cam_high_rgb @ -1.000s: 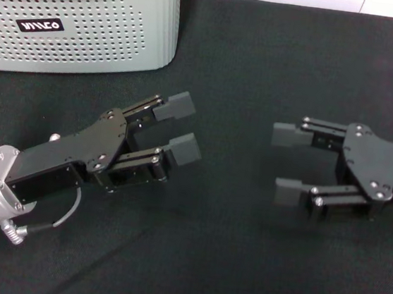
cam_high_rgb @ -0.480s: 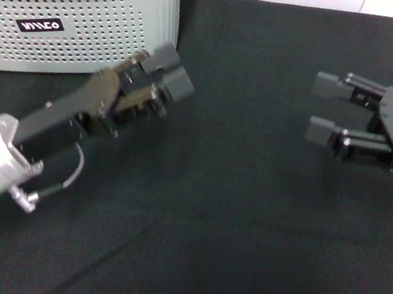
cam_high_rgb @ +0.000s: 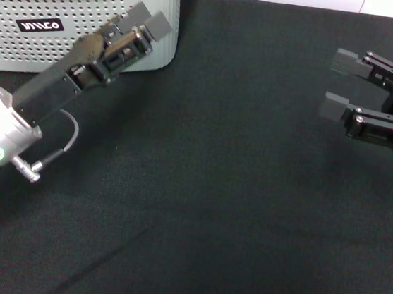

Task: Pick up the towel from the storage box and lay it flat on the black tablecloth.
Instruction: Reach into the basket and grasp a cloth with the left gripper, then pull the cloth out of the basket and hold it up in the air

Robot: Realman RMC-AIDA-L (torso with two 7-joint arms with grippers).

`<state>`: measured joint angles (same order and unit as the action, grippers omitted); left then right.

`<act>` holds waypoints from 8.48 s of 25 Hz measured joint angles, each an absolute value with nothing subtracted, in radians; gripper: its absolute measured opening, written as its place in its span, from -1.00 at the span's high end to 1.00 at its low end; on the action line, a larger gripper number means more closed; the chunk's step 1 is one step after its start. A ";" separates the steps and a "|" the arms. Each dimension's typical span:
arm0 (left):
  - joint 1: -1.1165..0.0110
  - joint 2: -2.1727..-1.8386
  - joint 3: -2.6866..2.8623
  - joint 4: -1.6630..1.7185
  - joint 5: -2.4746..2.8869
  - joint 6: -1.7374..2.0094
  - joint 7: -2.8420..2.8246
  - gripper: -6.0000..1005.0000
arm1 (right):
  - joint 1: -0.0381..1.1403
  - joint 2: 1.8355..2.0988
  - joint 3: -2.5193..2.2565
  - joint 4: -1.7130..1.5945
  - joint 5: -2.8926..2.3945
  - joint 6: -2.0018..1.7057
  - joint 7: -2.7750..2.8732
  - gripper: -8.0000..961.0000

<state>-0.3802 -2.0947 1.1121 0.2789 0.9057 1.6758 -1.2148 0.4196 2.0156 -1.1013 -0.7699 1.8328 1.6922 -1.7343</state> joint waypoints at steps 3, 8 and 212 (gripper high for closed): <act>-0.383 -2.095 1.112 0.276 0.854 1.647 -1.216 -0.68 | 0.425 2.016 -1.092 -0.770 1.833 1.687 -1.735 -0.81; -0.385 -2.094 1.112 0.279 0.810 1.639 -1.191 -0.67 | 0.430 2.015 -1.080 -0.770 1.833 1.671 -1.738 -0.81; -0.160 -2.010 1.240 1.081 0.620 1.608 -1.698 0.96 | 0.457 2.013 -1.077 -0.699 1.833 1.647 -1.759 -0.81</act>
<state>-0.1604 -2.0100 1.2397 1.0815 0.6204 1.6084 -1.6978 0.4571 2.0126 -1.0769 -0.6994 1.8332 1.6470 -1.7589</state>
